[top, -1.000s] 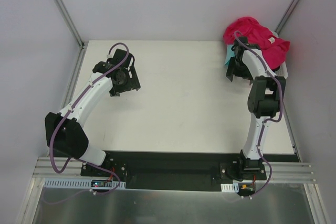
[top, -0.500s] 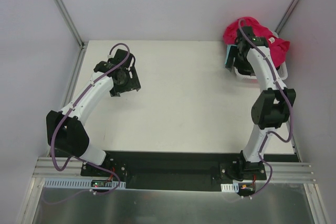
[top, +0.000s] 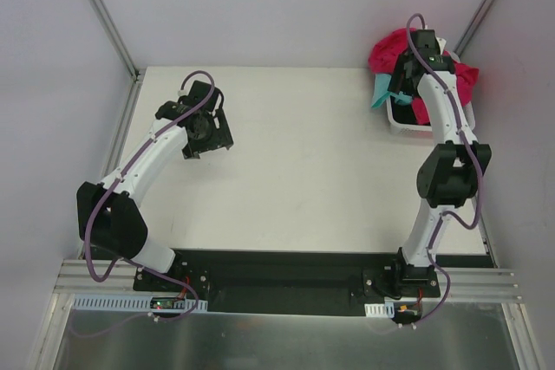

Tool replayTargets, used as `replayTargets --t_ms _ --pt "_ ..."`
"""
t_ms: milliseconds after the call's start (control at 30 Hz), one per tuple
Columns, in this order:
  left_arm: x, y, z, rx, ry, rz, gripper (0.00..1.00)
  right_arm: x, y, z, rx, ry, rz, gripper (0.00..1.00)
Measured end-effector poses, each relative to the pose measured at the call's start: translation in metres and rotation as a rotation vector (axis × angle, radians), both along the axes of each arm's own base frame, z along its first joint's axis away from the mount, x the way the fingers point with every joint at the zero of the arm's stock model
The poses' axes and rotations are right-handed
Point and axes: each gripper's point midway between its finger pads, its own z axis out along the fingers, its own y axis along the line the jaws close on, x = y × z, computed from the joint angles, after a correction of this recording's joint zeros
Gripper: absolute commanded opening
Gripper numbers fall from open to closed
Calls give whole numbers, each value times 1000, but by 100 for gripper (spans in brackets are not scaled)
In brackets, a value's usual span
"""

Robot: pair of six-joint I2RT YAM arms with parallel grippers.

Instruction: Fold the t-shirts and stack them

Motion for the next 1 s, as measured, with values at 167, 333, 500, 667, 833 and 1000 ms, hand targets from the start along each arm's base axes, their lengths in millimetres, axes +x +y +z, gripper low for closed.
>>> replayTargets --t_ms 167,333,500,667,833,1000 --pt "-1 -5 -5 -29 -4 -3 82 23 -14 -44 -15 50 -8 94" --pt "-12 -8 -13 -47 14 -9 83 39 -29 -64 -22 46 -31 94" --pt "-21 -8 -13 -64 2 -14 83 51 -52 -74 -32 26 -60 94" --pt "-23 -8 -11 -73 -10 -16 83 62 -77 -75 -51 0 -82 90" --pt "-24 -11 -9 -90 -13 -24 83 62 -94 -76 -61 -4 -99 52" --pt "-24 -13 -8 -98 -14 -28 83 61 -103 -77 -61 -10 -123 9"
